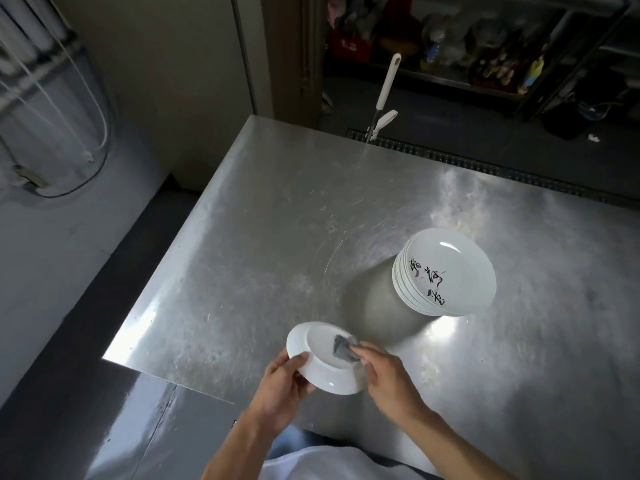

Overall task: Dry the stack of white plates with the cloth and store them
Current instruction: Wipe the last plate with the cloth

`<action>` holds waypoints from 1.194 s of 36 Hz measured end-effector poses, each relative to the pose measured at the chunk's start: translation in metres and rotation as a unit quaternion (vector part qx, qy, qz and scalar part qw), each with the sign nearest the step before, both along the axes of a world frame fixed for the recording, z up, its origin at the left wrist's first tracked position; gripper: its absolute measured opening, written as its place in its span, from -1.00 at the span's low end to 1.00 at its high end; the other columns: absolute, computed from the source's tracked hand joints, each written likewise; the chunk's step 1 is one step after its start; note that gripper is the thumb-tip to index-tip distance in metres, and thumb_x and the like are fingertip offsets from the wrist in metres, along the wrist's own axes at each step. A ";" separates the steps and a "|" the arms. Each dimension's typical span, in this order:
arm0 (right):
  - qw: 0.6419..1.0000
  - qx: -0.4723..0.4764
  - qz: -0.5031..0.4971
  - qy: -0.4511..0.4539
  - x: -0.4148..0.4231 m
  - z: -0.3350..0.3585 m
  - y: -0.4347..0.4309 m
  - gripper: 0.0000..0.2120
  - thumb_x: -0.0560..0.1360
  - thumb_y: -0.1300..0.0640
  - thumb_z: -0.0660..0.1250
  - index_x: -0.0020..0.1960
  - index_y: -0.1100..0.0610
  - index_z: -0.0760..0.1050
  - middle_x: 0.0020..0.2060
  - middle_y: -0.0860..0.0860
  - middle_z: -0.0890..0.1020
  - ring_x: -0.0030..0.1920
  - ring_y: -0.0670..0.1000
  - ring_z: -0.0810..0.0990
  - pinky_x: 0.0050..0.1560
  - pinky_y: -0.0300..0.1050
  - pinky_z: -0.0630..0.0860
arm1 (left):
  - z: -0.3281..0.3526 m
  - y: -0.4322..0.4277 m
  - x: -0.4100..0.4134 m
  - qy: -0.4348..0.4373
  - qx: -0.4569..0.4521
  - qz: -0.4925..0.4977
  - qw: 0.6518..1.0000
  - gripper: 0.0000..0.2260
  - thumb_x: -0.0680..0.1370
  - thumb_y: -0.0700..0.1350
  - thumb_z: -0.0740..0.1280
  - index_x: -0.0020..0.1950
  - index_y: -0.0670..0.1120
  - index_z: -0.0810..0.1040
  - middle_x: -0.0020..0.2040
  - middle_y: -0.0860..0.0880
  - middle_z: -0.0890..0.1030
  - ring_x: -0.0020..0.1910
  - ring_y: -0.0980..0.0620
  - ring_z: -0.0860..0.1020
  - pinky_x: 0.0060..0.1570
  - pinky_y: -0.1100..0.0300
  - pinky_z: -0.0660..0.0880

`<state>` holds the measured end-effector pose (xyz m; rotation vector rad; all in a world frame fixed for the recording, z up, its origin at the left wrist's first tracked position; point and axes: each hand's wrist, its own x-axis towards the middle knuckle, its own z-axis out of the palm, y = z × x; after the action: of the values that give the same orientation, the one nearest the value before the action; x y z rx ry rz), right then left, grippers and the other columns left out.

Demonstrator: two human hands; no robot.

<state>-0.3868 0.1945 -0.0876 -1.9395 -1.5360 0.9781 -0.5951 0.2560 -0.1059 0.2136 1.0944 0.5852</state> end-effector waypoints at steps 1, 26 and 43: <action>1.000 0.024 0.012 0.003 -0.006 0.007 -0.004 -0.59 0.56 0.43 0.22 0.31 0.16 0.59 0.27 -0.19 0.54 0.28 -0.13 0.57 0.32 -0.40 0.36 | 0.002 0.003 0.002 -0.004 -0.002 0.007 1.000 -0.62 0.42 -0.21 0.45 0.24 -0.23 0.62 0.12 -0.30 0.68 -0.03 -0.13 0.70 -0.09 0.01 0.68; 0.990 0.038 0.128 -0.036 0.027 0.069 0.021 -0.26 0.38 -0.27 0.49 0.46 0.00 0.44 0.38 -0.21 0.44 0.35 -0.29 0.40 0.39 -0.45 0.21 | 0.078 0.046 0.046 -0.014 -0.036 -0.015 0.999 -0.82 0.63 -0.30 0.24 0.09 -0.37 0.58 -0.09 -0.28 0.68 -0.06 -0.15 0.64 -0.25 0.11 0.69; 0.942 -0.020 -0.242 0.232 0.057 0.097 0.047 -0.90 0.41 0.20 0.54 -0.21 0.13 0.62 -0.39 -0.05 0.65 -0.35 -0.10 0.62 -0.32 -0.24 0.55 | 0.081 0.046 0.026 0.237 0.312 -0.087 0.916 -0.79 0.65 -0.15 0.34 0.15 0.16 0.64 -0.08 0.06 0.70 -0.10 0.11 0.67 -0.12 0.12 0.63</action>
<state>-0.3296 0.2418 0.0092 -1.8104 -0.7353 1.1341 -0.5688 0.3019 -0.0254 1.0449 1.3072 0.7288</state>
